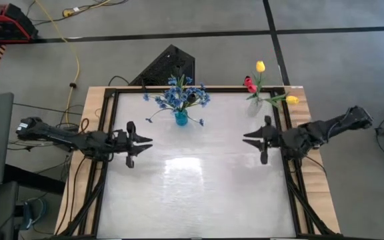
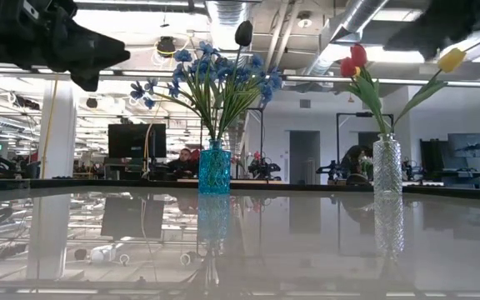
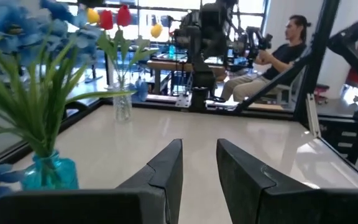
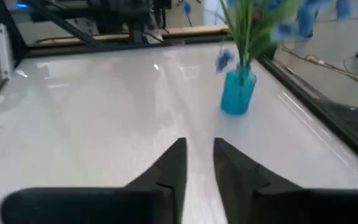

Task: Sort flowers into vase by color
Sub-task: Return to Home Position

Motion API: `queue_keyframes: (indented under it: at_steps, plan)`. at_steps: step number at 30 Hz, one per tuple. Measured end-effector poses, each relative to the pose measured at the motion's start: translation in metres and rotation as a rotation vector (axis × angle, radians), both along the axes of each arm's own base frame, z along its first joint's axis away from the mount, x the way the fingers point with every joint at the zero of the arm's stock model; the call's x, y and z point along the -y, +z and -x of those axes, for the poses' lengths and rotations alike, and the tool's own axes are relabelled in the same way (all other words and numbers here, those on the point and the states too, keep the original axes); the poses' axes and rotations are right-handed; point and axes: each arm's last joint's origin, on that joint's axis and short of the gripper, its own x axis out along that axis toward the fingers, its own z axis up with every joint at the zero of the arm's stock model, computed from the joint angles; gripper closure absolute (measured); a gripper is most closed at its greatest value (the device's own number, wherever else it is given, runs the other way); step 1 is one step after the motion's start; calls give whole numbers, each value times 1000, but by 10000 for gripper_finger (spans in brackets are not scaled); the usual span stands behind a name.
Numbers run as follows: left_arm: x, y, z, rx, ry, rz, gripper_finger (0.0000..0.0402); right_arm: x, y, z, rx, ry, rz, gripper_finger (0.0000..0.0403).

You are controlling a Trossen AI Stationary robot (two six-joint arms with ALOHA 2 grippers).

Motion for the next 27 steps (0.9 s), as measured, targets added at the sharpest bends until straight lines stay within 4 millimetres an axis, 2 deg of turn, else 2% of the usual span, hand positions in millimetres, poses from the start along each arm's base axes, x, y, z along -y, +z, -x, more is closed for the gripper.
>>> queue_keyframes:
  at_steps: [6, 17, 27]
  plan:
    - [-1, -2, 3, -28, 5, -1, 315, 2, -39, 1, 24, 43, -52, 384]
    - [0, -2, 3, -29, -2, -16, 315, 21, -83, 19, 58, 78, -148, 386]
    - [1, -2, 3, -24, -43, 1, 315, 34, -107, 29, 177, 113, -212, 386]
